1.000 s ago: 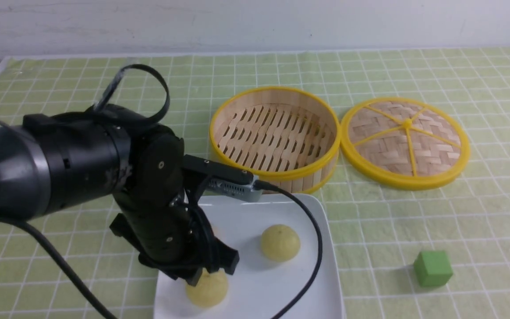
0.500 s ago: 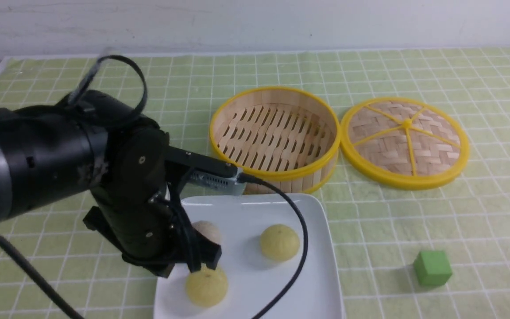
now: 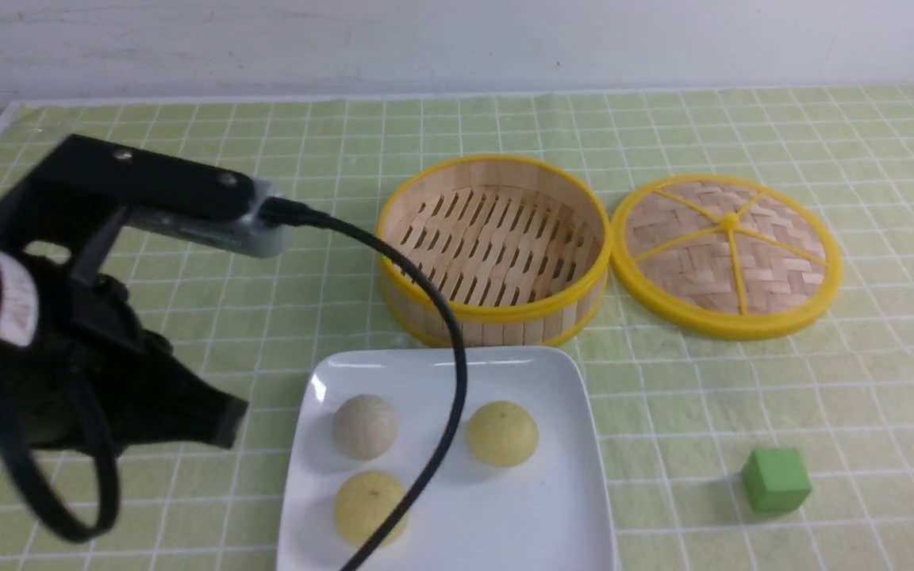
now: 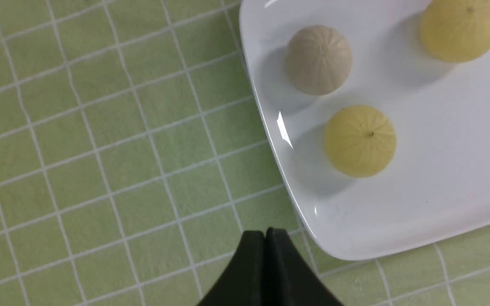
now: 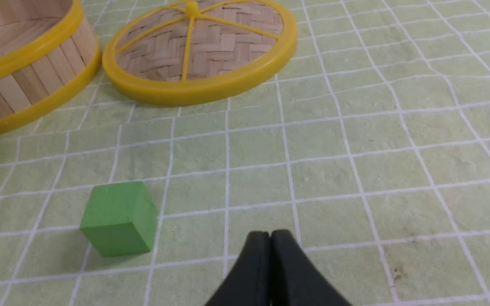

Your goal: Put the steamed buns into the plate on the green tablecloth.

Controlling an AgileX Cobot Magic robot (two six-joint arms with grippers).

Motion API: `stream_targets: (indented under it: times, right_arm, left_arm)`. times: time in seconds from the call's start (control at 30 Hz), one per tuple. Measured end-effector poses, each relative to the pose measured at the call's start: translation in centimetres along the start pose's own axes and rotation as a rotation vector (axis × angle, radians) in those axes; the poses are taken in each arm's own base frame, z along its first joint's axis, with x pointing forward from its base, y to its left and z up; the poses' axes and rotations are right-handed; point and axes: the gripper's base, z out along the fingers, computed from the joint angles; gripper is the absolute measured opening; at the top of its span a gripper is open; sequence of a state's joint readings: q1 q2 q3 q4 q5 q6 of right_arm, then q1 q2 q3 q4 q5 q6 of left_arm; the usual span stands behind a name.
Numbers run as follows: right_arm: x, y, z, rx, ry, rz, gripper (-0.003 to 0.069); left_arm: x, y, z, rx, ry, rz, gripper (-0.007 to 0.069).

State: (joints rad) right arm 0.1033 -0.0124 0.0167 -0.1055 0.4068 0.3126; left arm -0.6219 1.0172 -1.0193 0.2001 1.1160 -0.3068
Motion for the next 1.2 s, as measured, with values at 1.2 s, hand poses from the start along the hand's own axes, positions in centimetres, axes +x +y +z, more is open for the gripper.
stream_targets:
  times: [1.2]
  right_arm:
    - [-0.1,-0.3,0.0,0.037,-0.01,-0.105,0.0046]
  left_arm:
    - [13.6,3.2,1.4,0.156,-0.564,-0.393,0.0002]
